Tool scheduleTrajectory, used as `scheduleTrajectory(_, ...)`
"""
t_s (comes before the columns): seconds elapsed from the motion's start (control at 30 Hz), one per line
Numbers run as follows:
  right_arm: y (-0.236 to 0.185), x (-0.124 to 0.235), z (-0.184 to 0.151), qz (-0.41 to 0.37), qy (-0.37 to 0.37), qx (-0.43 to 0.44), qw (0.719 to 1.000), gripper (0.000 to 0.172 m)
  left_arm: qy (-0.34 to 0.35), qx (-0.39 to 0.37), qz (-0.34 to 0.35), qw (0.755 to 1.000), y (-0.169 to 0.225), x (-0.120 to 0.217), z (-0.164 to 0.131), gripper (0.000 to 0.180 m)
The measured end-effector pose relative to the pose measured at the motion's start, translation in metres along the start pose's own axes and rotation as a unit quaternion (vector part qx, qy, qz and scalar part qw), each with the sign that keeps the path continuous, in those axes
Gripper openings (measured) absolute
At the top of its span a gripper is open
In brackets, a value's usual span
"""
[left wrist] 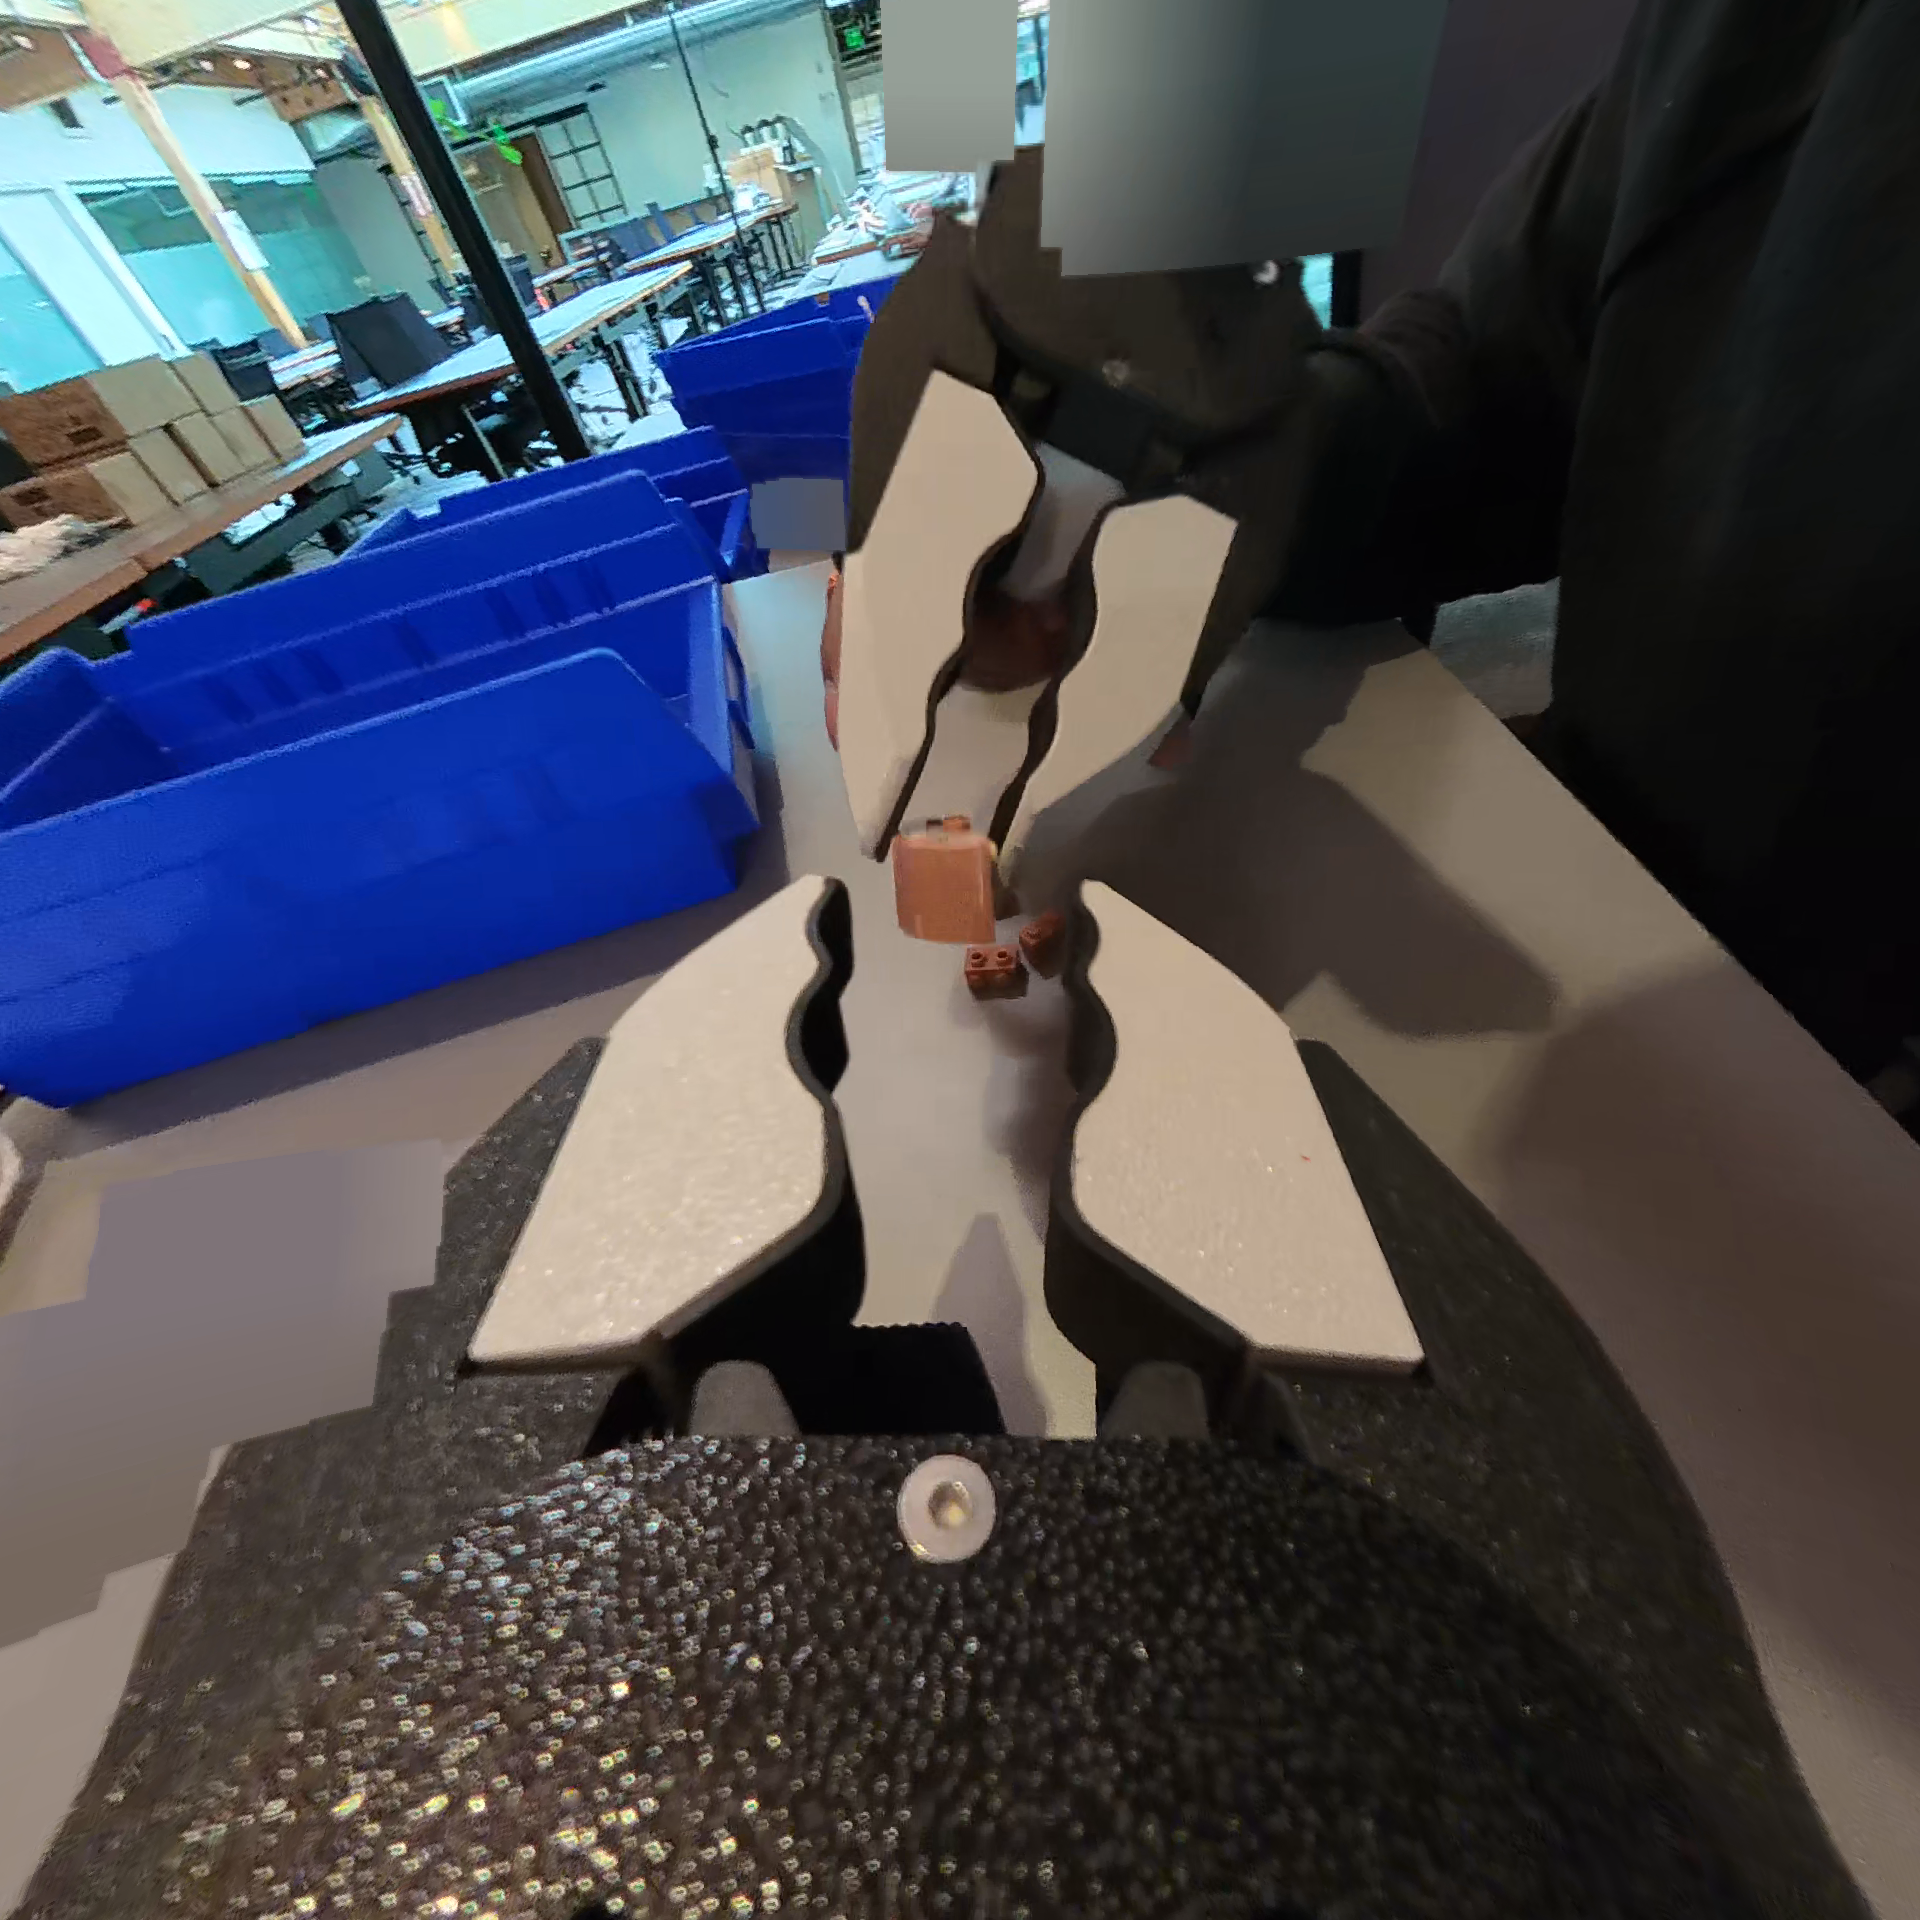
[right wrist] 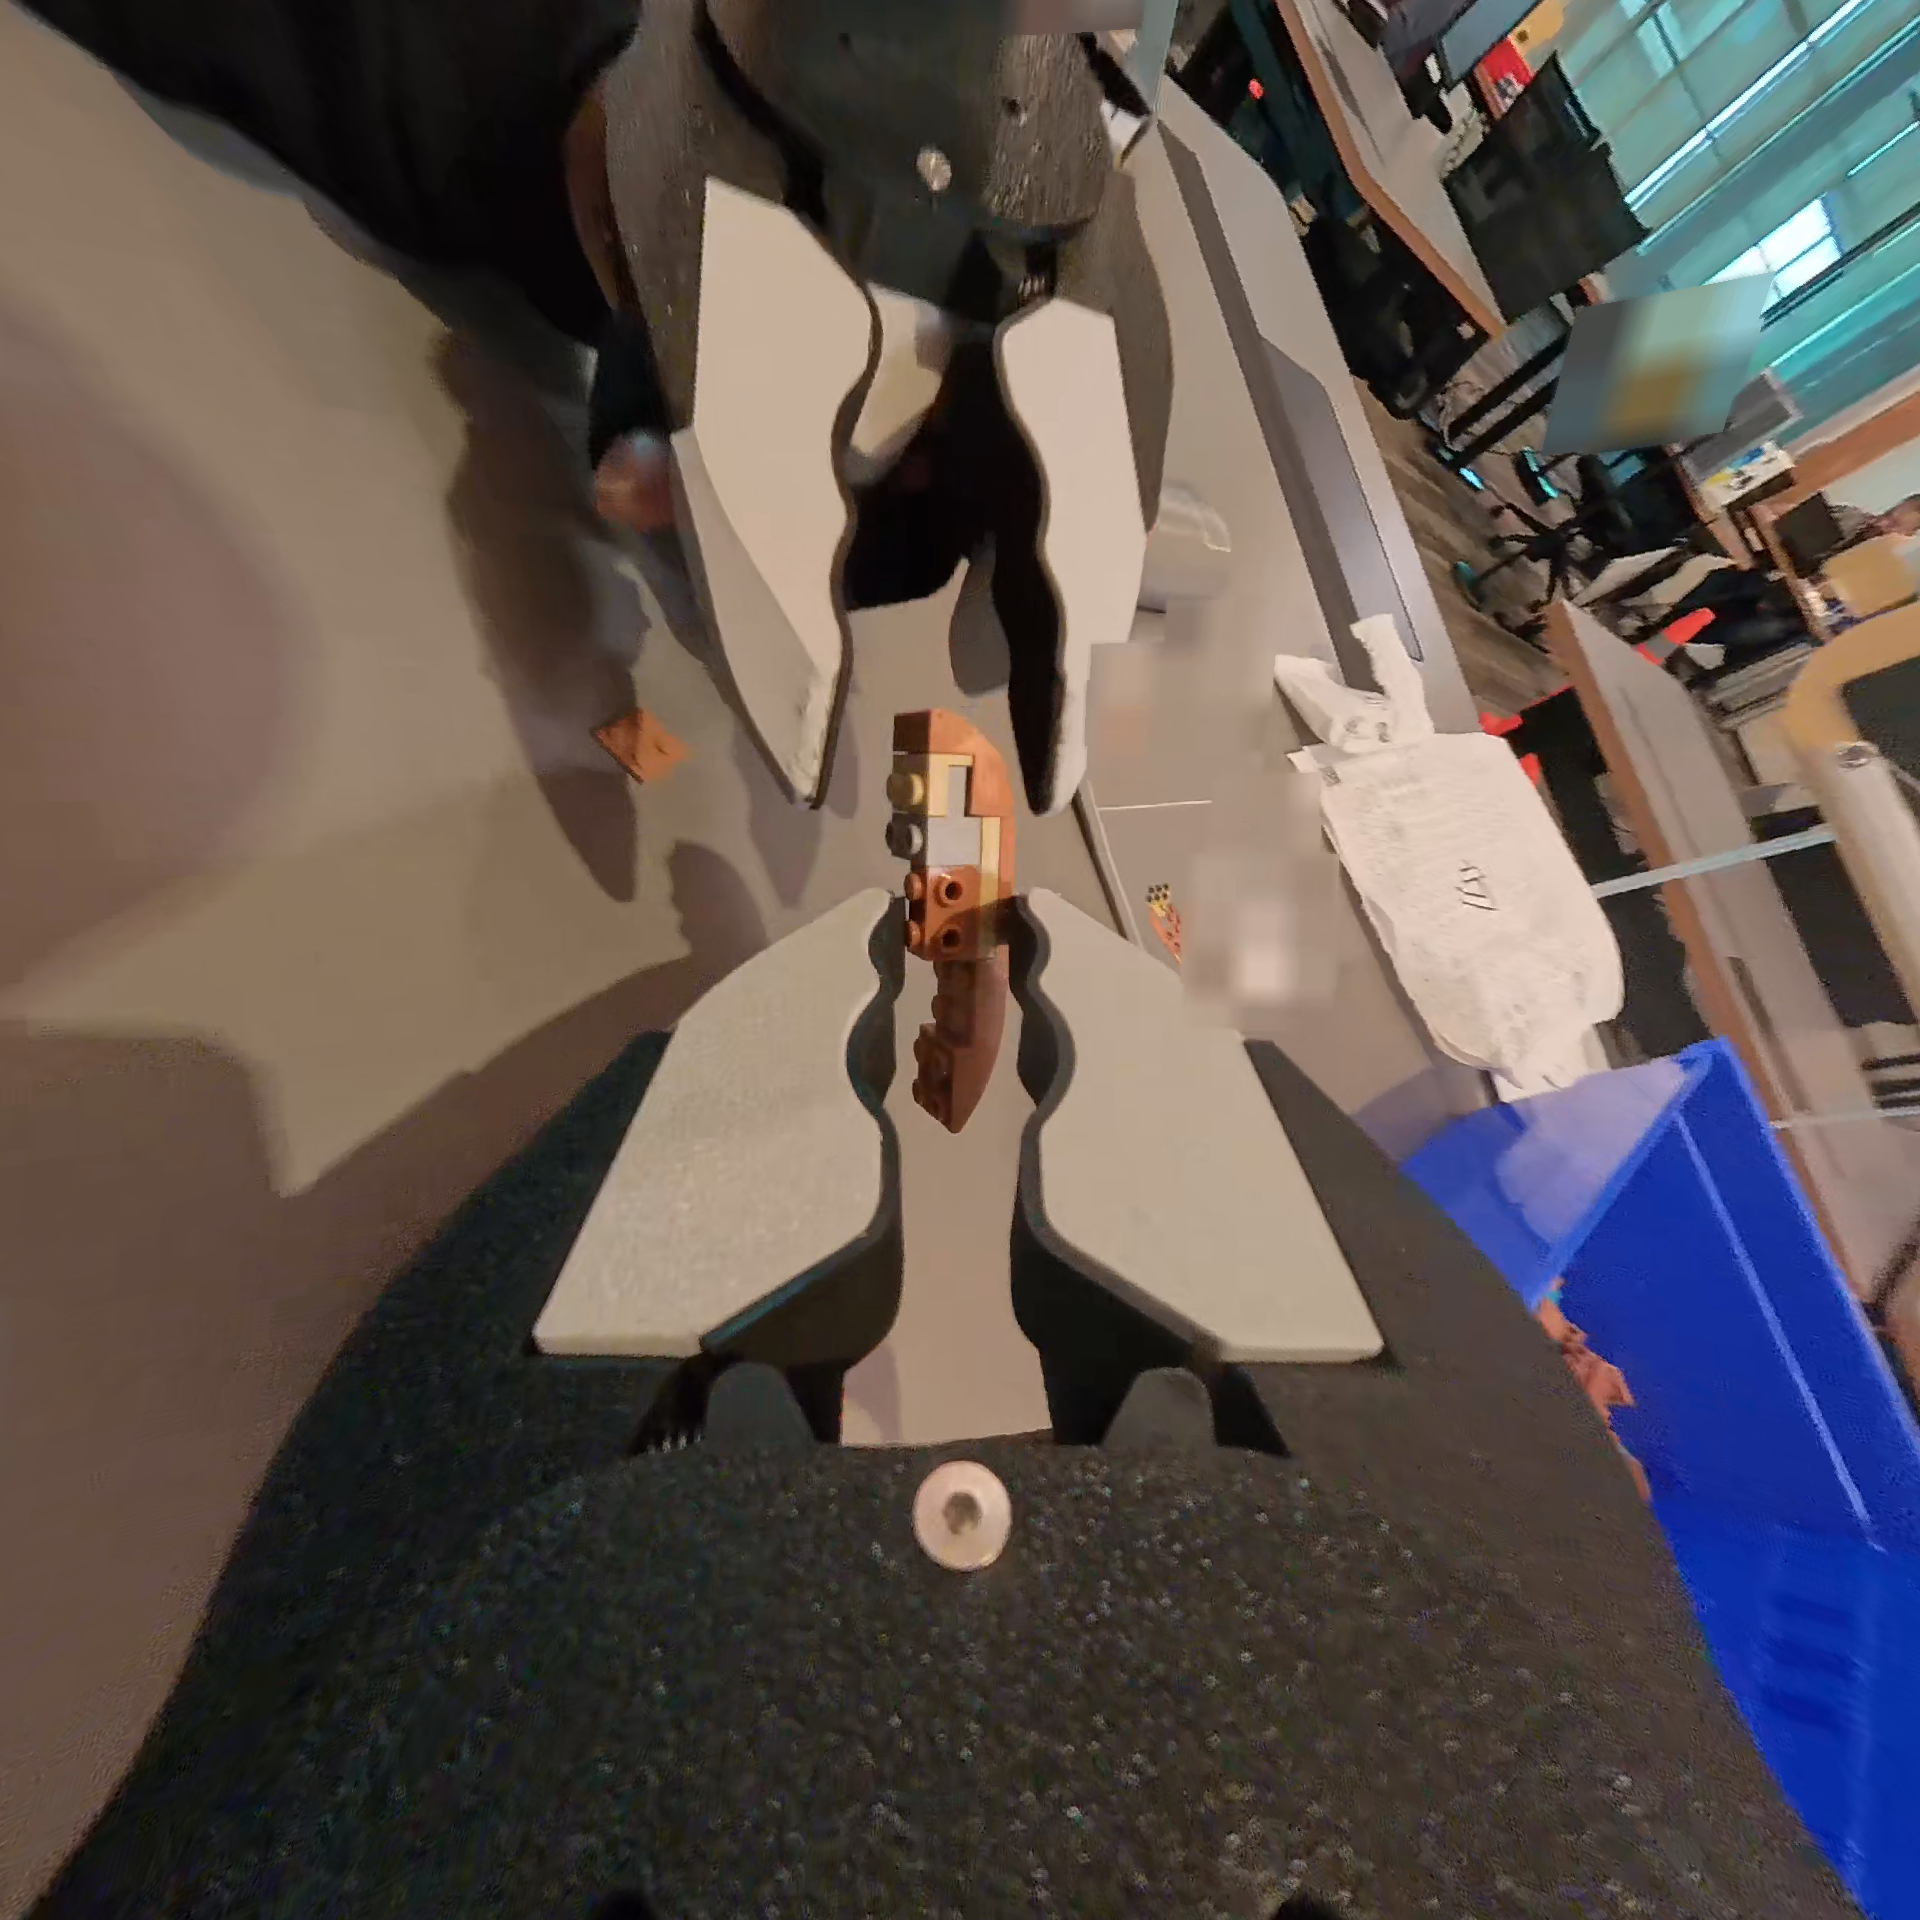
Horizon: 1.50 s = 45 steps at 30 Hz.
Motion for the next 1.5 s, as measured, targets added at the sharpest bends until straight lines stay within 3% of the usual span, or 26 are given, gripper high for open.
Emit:
scheduleTrajectory(0.33, -0.007, -0.006, 0.0, -0.013, -0.021, 0.04, 0.999, 0.019, -0.054, -0.076, 0.035, 0.995, 0.004, -0.007, -0.004, 0.02)
scheduleTrajectory(0.5, -0.007, -0.005, 0.002, -0.014, -0.021, 0.042, 0.999, 0.019, -0.062, -0.095, 0.044, 0.993, 0.003, -0.006, -0.004, 0.02)
scheduleTrajectory(0.87, -0.005, -0.003, 0.003, -0.013, -0.014, 0.036, 0.999, 0.019, -0.021, -0.058, 0.041, 0.997, 0.001, -0.007, -0.005, 0.019)
scheduleTrajectory(1.03, -0.005, -0.006, -0.003, -0.004, -0.024, 0.021, 0.999, 0.02, -0.038, -0.055, 0.045, 0.997, 0.0, -0.01, -0.009, 0.019)
scheduleTrajectory(1.17, -0.004, -0.007, -0.008, 0.007, -0.028, 0.002, 1.0, 0.031, -0.013, -0.043, 0.04, 0.998, -0.001, -0.006, -0.004, 0.019)
scheduleTrajectory(1.27, -0.003, -0.007, -0.006, 0.01, -0.014, -0.012, 1.0, 0.02, -0.008, -0.039, 0.033, 0.999, 0.0, -0.005, -0.004, 0.019)
scheduleTrajectory(1.5, 0.002, -0.006, -0.004, 0.016, -0.002, -0.07, 0.997, 0.018, -0.009, 0.003, 0.031, 0.999, -0.004, -0.005, -0.007, 0.025)
Point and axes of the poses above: each gripper's, where its closed fingertips meet, x back along the fingers, z out of its top, y = z × x across the jaws, the point moved 3 cm from there along x, back along the fingers, and after that the axes turned 4 degrees about -x, right-handed, at the moved point
